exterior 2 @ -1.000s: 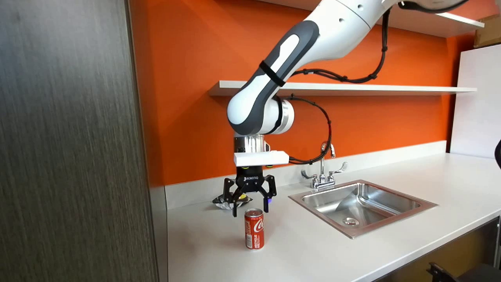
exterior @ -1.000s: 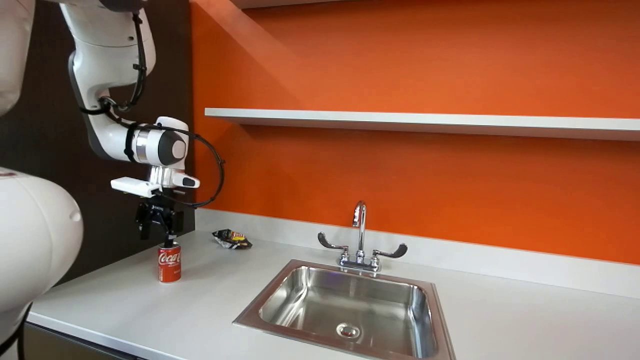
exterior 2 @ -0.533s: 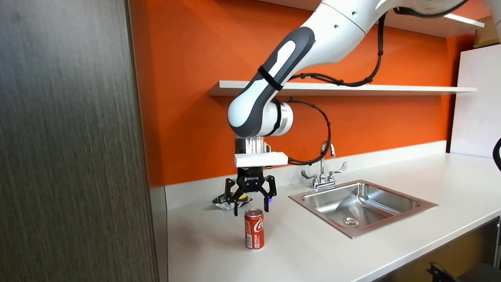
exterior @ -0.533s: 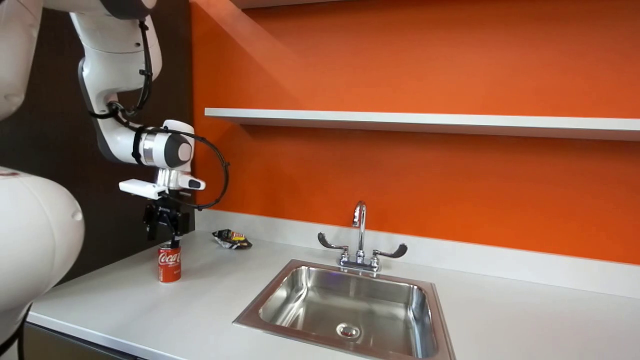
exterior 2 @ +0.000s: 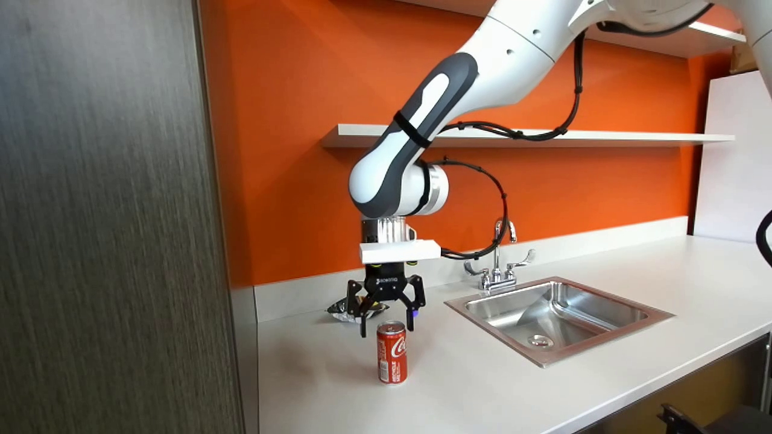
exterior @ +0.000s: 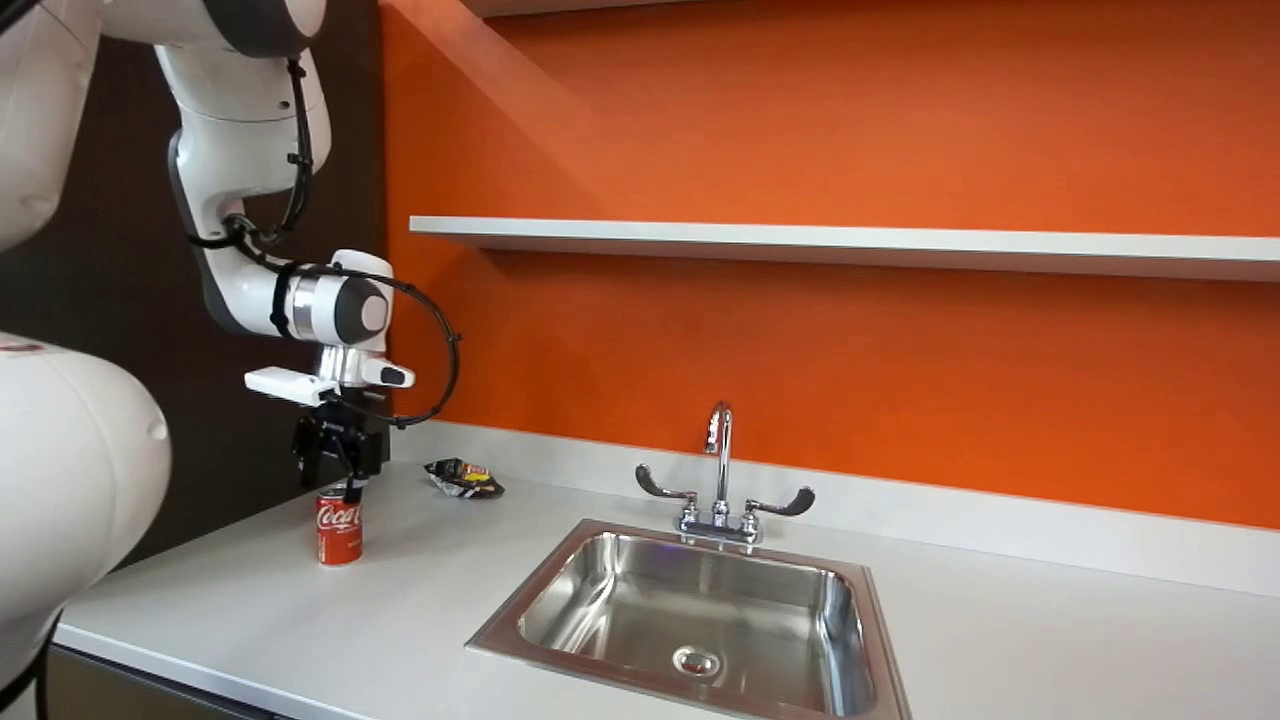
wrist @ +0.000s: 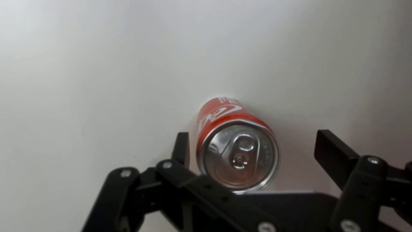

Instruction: Put the can in the sink

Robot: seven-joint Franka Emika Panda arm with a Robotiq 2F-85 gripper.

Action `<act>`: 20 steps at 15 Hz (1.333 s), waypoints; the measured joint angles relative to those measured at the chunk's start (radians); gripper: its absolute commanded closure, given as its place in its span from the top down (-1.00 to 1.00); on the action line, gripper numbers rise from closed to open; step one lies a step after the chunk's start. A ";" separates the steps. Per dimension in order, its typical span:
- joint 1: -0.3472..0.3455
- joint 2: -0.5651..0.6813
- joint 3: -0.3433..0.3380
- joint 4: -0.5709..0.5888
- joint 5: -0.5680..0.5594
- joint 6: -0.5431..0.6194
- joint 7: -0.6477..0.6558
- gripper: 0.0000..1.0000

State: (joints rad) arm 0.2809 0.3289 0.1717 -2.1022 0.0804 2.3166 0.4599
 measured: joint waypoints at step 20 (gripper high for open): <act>0.022 0.044 -0.031 0.024 -0.002 -0.002 0.021 1.00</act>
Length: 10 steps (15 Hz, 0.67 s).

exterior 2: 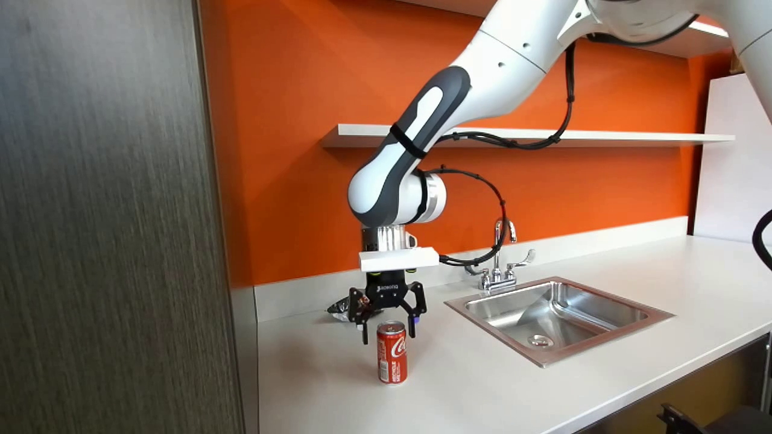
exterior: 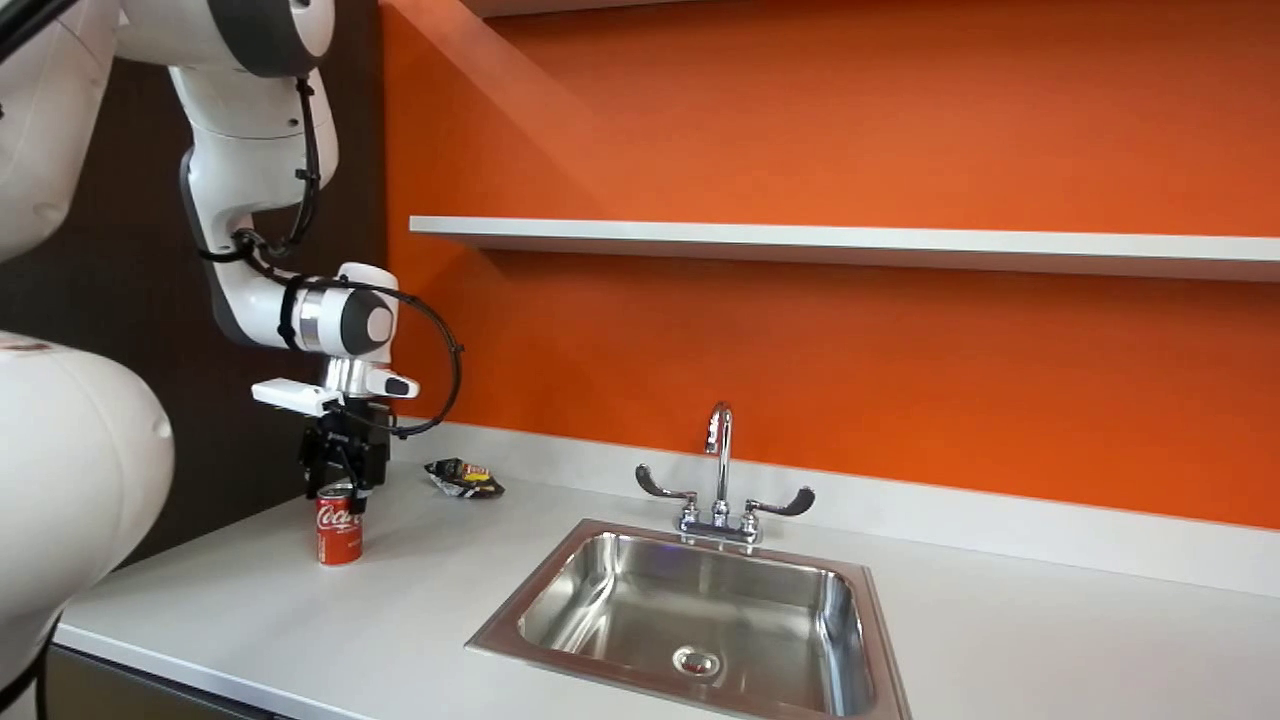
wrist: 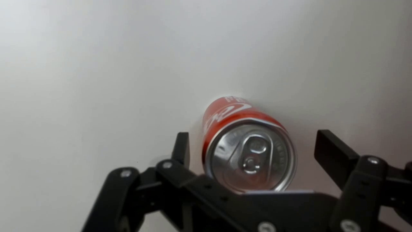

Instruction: Put the can in the sink

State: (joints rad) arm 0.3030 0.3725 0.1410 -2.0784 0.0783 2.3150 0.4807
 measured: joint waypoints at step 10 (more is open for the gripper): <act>0.013 0.002 -0.010 0.000 -0.003 -0.002 0.030 -0.17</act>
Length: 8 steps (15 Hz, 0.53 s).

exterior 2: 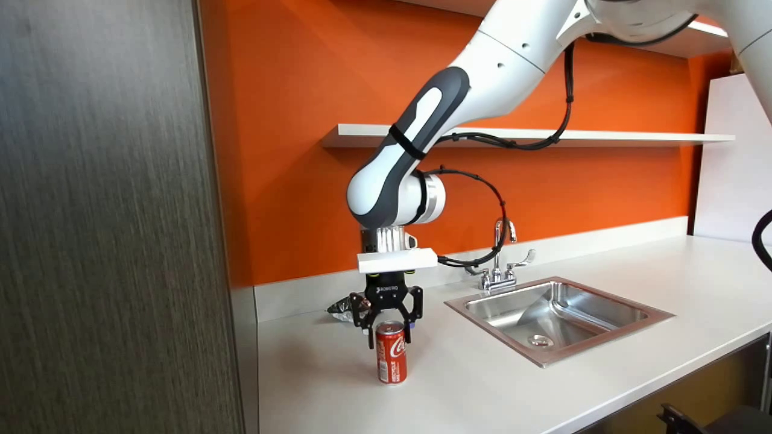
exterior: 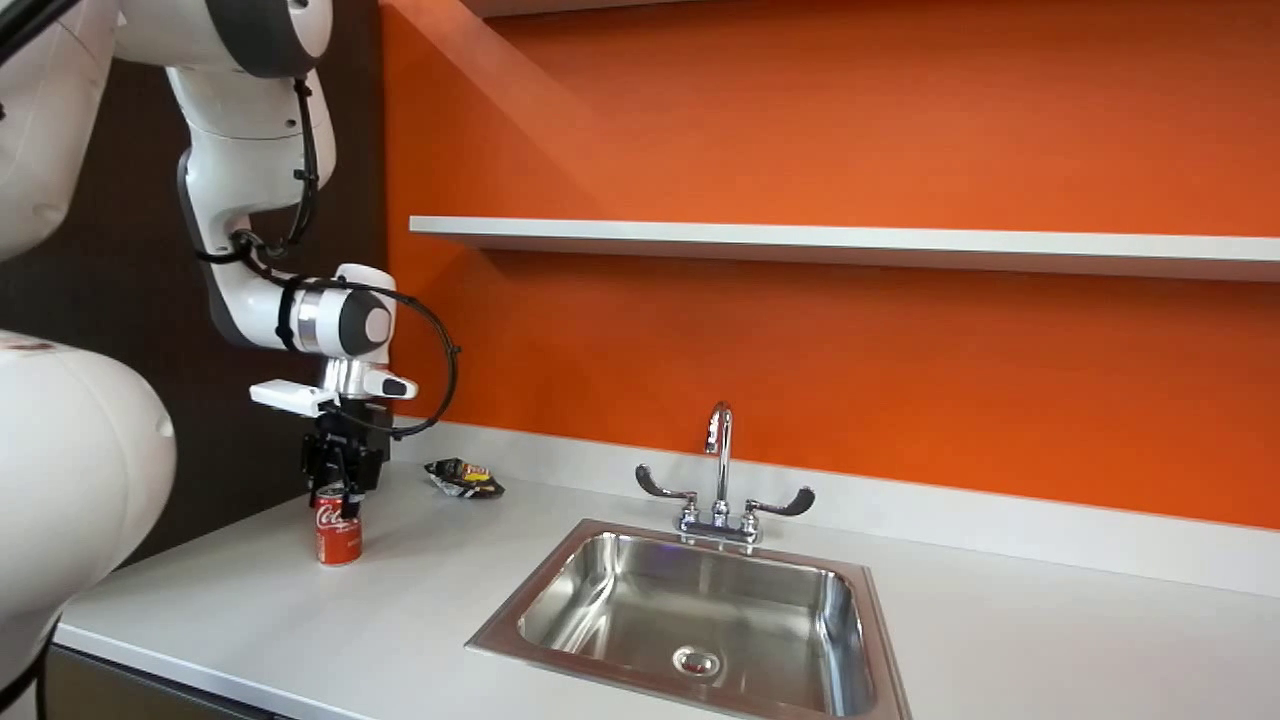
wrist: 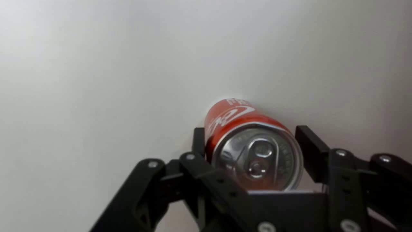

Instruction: Put the can in the sink

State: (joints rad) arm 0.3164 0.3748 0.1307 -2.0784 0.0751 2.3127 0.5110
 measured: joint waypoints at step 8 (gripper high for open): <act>0.000 0.000 -0.003 0.000 0.000 -0.001 0.024 -0.23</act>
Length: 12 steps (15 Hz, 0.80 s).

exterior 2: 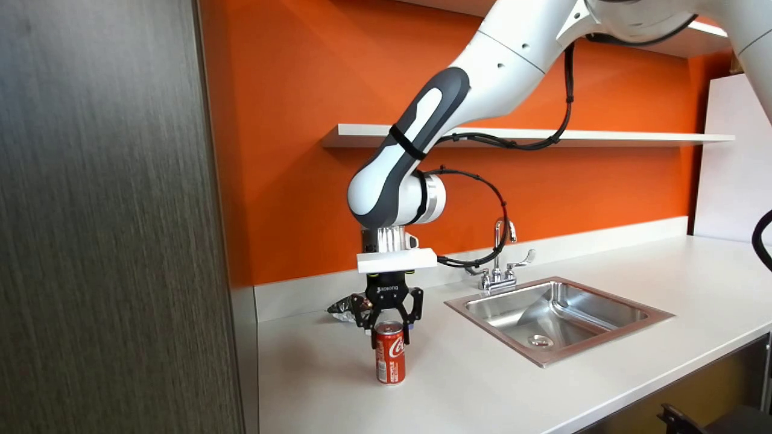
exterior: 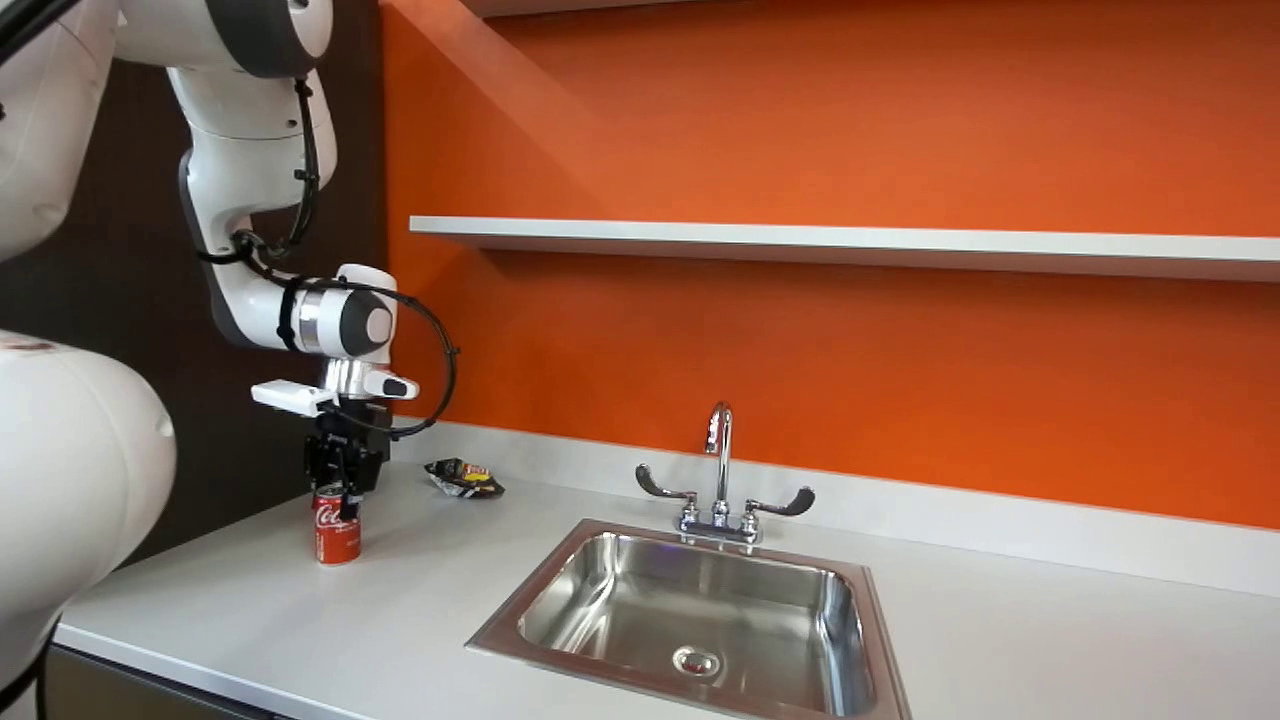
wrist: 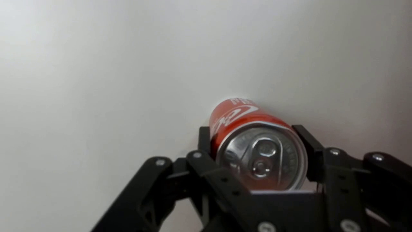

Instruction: Put the can in the sink

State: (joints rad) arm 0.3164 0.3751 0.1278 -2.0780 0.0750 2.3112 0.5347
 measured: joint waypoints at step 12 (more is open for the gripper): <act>-0.018 -0.208 0.000 -0.055 0.002 -0.147 0.001 -0.23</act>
State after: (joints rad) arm 0.2988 0.1667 0.1277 -2.1331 0.0768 2.1647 0.5358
